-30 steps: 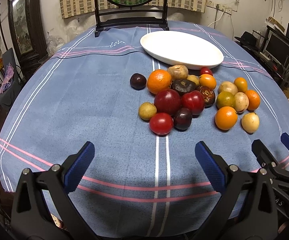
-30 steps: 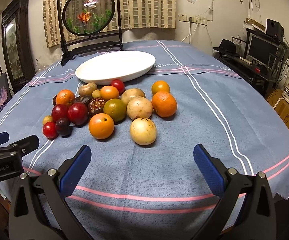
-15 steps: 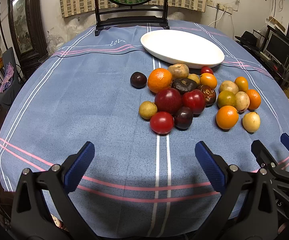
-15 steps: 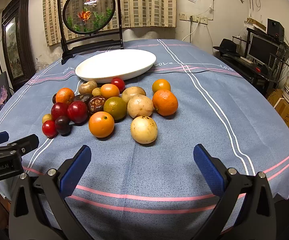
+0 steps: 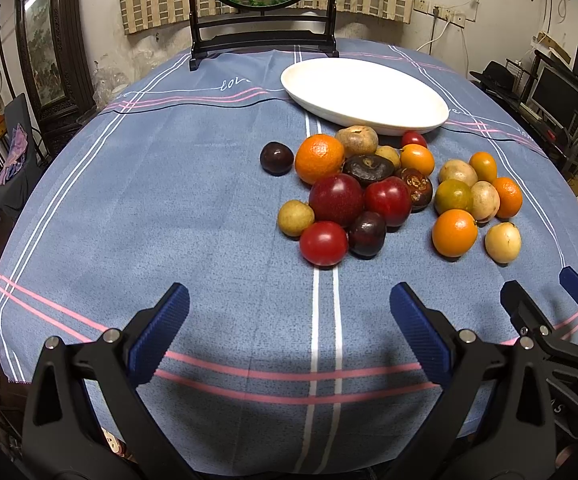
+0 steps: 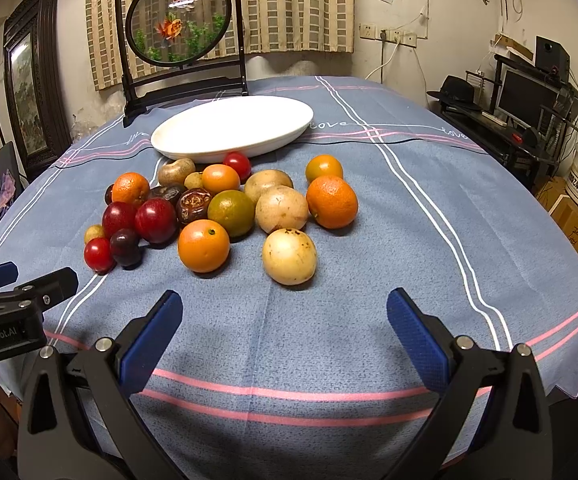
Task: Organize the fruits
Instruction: 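Grasp a red cherry tomato with the left tool while the right tool grasps a pale round fruit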
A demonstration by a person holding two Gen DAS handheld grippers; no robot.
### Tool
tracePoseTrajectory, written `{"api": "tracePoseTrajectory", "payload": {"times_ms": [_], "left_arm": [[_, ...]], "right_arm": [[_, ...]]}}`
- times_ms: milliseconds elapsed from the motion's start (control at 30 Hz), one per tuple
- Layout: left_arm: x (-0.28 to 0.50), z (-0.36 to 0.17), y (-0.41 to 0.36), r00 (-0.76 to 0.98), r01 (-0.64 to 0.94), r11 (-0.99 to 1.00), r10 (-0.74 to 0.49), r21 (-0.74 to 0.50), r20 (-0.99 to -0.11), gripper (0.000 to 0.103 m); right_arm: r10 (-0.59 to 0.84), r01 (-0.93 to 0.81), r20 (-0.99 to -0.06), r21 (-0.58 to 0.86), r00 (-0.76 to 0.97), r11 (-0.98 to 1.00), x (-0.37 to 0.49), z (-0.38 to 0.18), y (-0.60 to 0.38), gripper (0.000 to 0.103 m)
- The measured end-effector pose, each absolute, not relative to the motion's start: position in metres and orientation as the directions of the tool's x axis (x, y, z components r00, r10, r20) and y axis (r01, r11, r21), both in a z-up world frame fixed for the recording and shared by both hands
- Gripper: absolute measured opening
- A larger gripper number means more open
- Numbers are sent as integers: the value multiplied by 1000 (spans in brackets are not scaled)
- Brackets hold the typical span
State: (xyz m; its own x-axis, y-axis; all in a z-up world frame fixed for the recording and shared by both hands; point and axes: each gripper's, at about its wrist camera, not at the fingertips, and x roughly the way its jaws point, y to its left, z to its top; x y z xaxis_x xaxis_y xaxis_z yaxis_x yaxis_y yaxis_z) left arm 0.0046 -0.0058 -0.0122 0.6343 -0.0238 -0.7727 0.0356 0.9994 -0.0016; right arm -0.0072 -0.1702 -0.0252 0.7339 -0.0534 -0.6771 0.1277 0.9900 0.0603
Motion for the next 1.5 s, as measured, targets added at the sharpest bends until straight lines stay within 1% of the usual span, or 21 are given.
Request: {"api": "tracePoseTrajectory", "payload": {"times_ms": [800,967,1200,1233,1267,1300,1367,1433,1467,1500], "left_arm": [[4,-17,-3,633,45,999,-28,1,-773,101],[12,-23,4,619,46,998,-54,-33,-783,101],[27,-31,-2,612,77,997,-69,-27,-788,101],[30,-34,-4,605,87,996,-76,-28,-792,98],[33,-36,-6,598,96,995,-81,-30,-798,92],[36,-37,-6,590,100,994,-84,-30,-803,89],[44,-42,-8,567,105,994,-92,-39,-818,77],[51,-44,-8,559,100,994,-85,-34,-825,74],[51,-44,-8,561,100,994,-83,-32,-824,68],[54,-44,-10,561,99,995,-78,-27,-824,66]], "right_arm": [[-55,128,-679,58,732,990,-7,-28,-170,102],[-57,138,-678,66,733,988,-10,-31,-175,102],[-47,143,-680,86,732,986,-10,-36,-184,102],[-46,145,-679,89,733,985,-11,-37,-187,102],[-46,146,-679,91,733,985,-10,-37,-188,102],[-44,147,-678,95,734,984,-10,-37,-190,102],[-37,149,-674,109,738,983,-10,-36,-195,102],[-33,148,-670,116,742,982,-9,-35,-197,102],[-32,148,-668,118,743,982,-8,-35,-198,102],[-31,148,-668,119,744,982,-8,-35,-199,102]]}}
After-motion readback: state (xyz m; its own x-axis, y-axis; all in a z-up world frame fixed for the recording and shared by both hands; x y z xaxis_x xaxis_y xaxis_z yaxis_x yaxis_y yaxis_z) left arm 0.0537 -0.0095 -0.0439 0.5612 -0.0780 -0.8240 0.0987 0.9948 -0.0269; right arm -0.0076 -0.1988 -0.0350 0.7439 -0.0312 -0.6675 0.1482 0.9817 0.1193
